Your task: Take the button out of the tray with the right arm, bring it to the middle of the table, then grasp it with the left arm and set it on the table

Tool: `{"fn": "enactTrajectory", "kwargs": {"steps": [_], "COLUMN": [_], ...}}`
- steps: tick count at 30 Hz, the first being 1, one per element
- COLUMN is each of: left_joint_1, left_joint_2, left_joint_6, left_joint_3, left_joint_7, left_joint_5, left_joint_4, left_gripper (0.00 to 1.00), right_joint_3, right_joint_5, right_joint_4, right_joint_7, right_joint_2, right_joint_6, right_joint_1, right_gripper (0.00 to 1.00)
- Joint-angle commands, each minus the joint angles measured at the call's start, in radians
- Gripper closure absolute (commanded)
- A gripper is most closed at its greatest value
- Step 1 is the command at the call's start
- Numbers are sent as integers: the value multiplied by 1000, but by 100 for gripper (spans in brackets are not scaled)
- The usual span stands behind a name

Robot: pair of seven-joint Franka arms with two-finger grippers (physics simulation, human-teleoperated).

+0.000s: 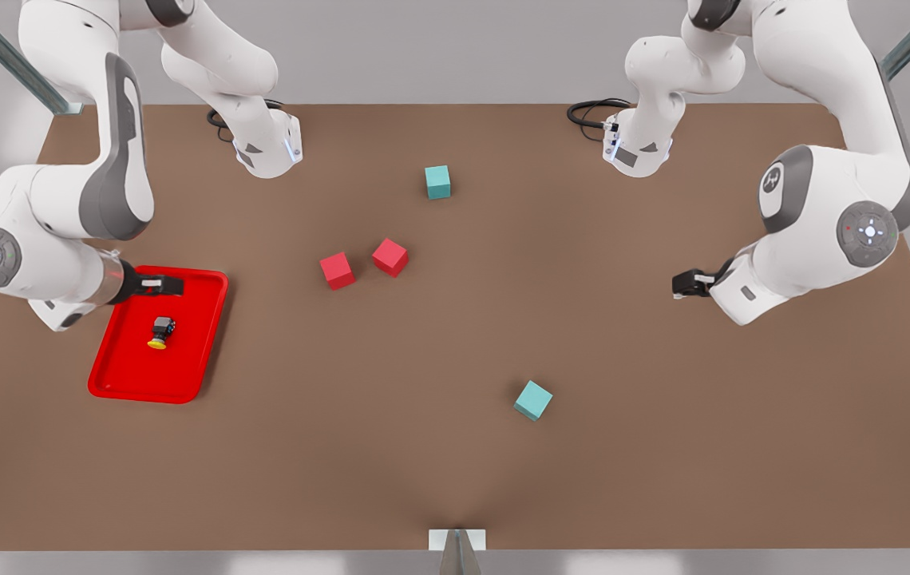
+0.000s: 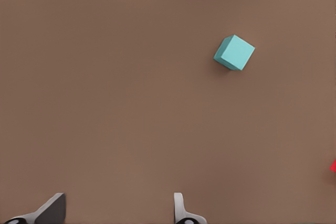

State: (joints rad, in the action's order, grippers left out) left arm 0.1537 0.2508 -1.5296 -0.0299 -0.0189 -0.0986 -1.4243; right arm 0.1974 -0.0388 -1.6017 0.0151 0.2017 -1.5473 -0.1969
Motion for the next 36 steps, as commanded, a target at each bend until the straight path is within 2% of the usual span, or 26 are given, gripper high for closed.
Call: {"fn": "enactTrajectory", "kwargs": {"steps": [1,5,6,9,13,16,18,20,21,22,24,29,36], "left_joint_1": [0,4,3,3,20,9,24,50,52,52,53,53,55], "left_joint_2": [2,10,8,10,18,30,50,65,62,61,54,58,59], "left_joint_6": [-57,-35,42,108,111,94,57,43,45,49,46,45,46], "left_joint_3": [-1,1,-2,-2,-1,-2,-4,-2,-1,-1,-1,-1,-1], "left_joint_7": [-16,-27,-27,-46,-90,-98,-98,-157,-164,-164,-165,-165,-164], "left_joint_5": [0,3,5,3,-4,3,25,30,28,28,20,20,22], "left_joint_4": [2,25,31,30,18,24,19,27,28,25,30,28,28], "left_gripper": [0,0,0,0,0,0,0,0,0,0,0,0,0], "right_joint_3": [4,5,5,5,4,4,4,7,46,48,48,57,89], "right_joint_5": [0,-6,-9,-13,-18,-49,-52,-50,-49,-50,-52,-286,-309], "right_joint_4": [-15,-14,-32,-141,-207,-207,-188,-190,-214,-225,-241,-333,-414], "right_joint_7": [9,14,14,9,12,12,8,-9,-69,-92,-176,-208,-198], "right_joint_2": [-7,-33,-25,-15,59,131,139,160,163,183,193,196,194], "right_joint_6": [-117,-128,-174,-301,-432,-577,-606,-631,-687,-726,-725,-642,-692], "right_joint_1": [-10,-36,-36,-39,-72,-90,-119,-173,-245,-256,-286,-378,-380], "right_gripper": [0,0,0,0,0,0,0,0,0,0,0,0,0]}}
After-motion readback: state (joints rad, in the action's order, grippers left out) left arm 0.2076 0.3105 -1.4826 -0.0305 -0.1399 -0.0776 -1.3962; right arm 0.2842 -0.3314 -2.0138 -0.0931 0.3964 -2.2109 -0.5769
